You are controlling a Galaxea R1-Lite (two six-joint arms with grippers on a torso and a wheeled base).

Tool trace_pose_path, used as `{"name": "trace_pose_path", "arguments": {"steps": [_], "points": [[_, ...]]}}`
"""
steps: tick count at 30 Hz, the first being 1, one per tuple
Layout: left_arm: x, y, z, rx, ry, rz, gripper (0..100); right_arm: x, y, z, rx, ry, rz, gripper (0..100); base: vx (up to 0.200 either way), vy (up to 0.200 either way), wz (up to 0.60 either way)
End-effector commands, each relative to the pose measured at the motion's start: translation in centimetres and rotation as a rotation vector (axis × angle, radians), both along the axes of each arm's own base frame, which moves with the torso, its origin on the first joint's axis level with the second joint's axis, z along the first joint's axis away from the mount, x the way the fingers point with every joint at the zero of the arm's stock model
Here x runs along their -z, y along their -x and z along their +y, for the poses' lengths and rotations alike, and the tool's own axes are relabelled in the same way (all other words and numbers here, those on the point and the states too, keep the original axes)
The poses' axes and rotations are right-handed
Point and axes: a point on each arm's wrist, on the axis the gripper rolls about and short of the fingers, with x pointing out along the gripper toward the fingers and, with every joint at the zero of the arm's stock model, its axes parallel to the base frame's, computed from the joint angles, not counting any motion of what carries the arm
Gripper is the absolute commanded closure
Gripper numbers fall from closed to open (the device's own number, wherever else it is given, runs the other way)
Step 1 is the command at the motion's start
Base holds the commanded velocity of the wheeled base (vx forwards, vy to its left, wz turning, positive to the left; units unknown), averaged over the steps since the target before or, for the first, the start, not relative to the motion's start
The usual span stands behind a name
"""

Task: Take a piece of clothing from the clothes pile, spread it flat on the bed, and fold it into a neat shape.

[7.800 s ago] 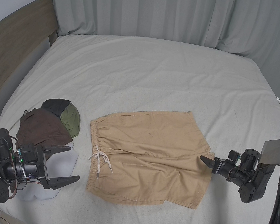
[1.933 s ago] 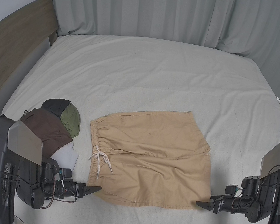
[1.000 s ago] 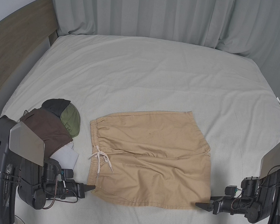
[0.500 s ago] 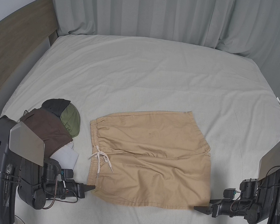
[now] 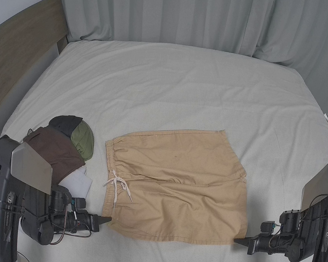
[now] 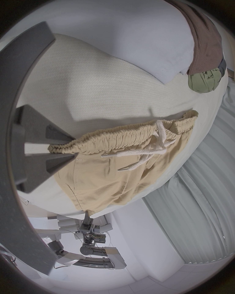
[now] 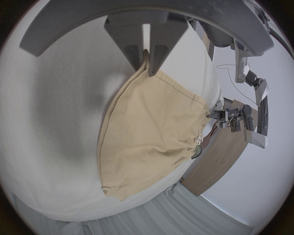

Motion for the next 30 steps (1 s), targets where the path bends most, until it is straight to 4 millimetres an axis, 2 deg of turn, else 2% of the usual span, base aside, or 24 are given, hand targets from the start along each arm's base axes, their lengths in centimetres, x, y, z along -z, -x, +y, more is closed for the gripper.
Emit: {"name": "trace_pose_path", "arguments": {"steps": [1,13,22,30], "points": [[0.0,0.1,0.1,-0.001,0.000,0.002,100,0.0,0.0,0.0,0.000,0.000,0.001,100,0.000,0.000,0.00],[0.2,2.6,0.7,0.053,-0.061,0.049,100,-0.4,1.5,-0.3,-0.042,0.039,0.007,100,0.000,0.000,0.00],[0.1,2.7,1.5,0.045,-0.058,0.049,100,-0.4,2.0,-0.4,-0.063,0.030,0.014,100,0.000,0.000,0.00],[0.2,3.9,2.2,0.087,-0.084,0.056,100,-0.2,2.3,-1.0,-0.081,0.038,0.024,100,0.000,0.000,0.00]]}}
